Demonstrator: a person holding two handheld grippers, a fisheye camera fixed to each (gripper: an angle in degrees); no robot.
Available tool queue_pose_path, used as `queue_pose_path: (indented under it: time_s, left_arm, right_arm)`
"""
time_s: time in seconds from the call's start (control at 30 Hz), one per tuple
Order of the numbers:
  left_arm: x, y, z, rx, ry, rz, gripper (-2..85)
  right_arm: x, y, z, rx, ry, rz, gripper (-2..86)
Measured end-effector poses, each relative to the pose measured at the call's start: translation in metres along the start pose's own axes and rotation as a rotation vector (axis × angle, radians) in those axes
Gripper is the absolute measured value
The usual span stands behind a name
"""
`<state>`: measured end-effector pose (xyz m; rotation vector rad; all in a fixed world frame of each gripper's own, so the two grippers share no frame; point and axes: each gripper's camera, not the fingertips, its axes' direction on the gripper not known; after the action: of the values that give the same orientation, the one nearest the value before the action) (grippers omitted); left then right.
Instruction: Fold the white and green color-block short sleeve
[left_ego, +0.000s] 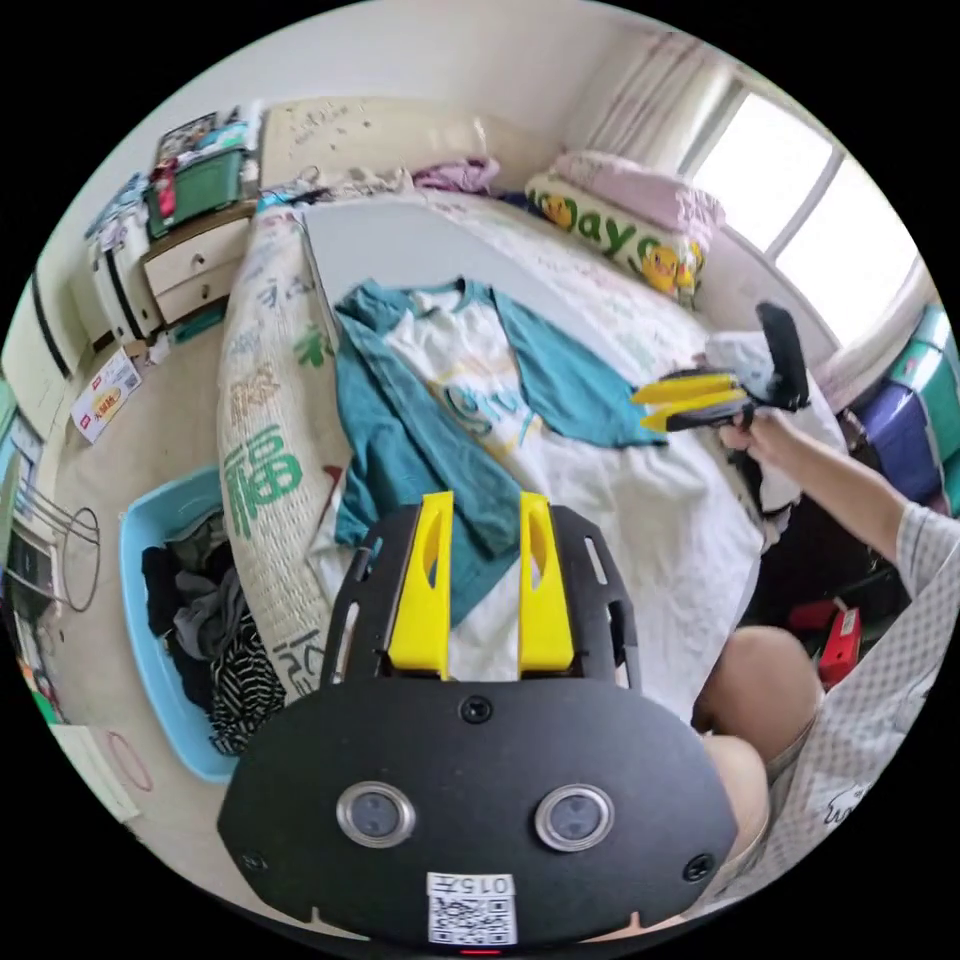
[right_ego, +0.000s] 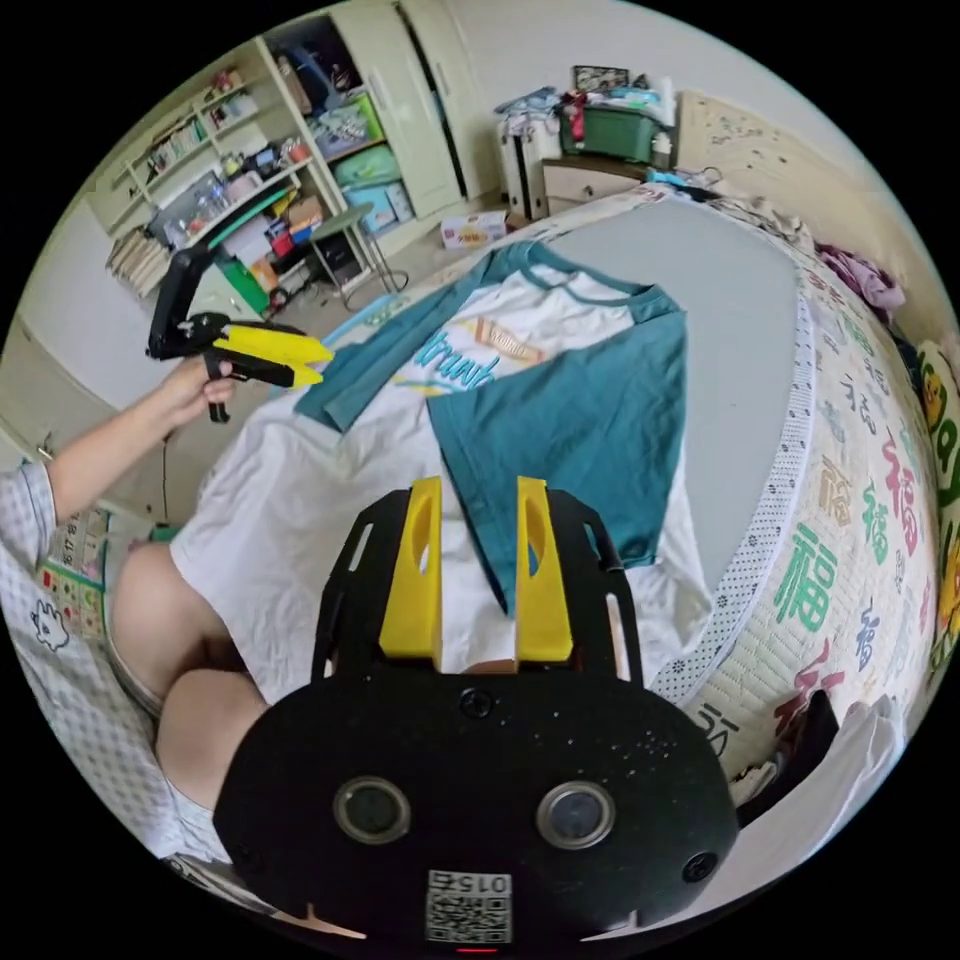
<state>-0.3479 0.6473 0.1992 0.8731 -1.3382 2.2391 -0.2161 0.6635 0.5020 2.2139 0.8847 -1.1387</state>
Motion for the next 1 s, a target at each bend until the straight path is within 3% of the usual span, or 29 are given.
queue_pose_path:
  time_s: [0.1, 0.27, 0.4, 0.5, 0.57, 0.67, 0.73, 0.83, 1.0]
  left_arm:
    - [0.005, -0.023, 0.037, -0.094, -0.004, 0.013, 11.0]
    - [-0.011, -0.049, 0.052, -0.066, 0.019, -0.025, 2.6]
    - [-0.051, -0.058, 0.032, 0.005, 0.089, -0.131, 0.3]
    - [-0.097, -0.050, -0.009, 0.146, 0.023, -0.264, 0.0]
    - [-0.142, -0.028, -0.045, 0.293, -0.097, -0.433, 0.5]
    - [-0.190, 0.021, -0.054, 0.343, -0.239, -0.698, 4.6]
    - [-0.199, 0.059, -0.044, 0.392, -0.140, -0.810, 10.1]
    - [-0.171, 0.110, -0.013, 0.413, 0.082, -0.745, 10.9]
    - [-0.075, 0.192, 0.031, 0.231, 0.180, -0.590, 10.5]
  right_arm:
    - [0.014, -0.011, 0.040, -0.099, 0.072, 0.003, 11.4]
    - [0.049, -0.020, 0.056, -0.119, 0.094, -0.007, 0.0]
    - [0.090, -0.019, 0.032, -0.041, 0.126, 0.071, -0.7]
    - [0.150, -0.009, -0.008, 0.081, 0.191, 0.254, -0.7]
    - [0.215, 0.011, -0.046, 0.170, 0.332, 0.499, -0.5]
    - [0.289, 0.060, -0.076, 0.156, 0.532, 0.878, -0.3]
    - [0.312, 0.094, -0.078, 0.112, 0.540, 1.065, 0.1]
    - [0.299, 0.130, -0.076, 0.224, 0.347, 0.931, 1.9]
    - [0.233, 0.189, -0.057, 0.110, 0.074, 0.668, 6.5]
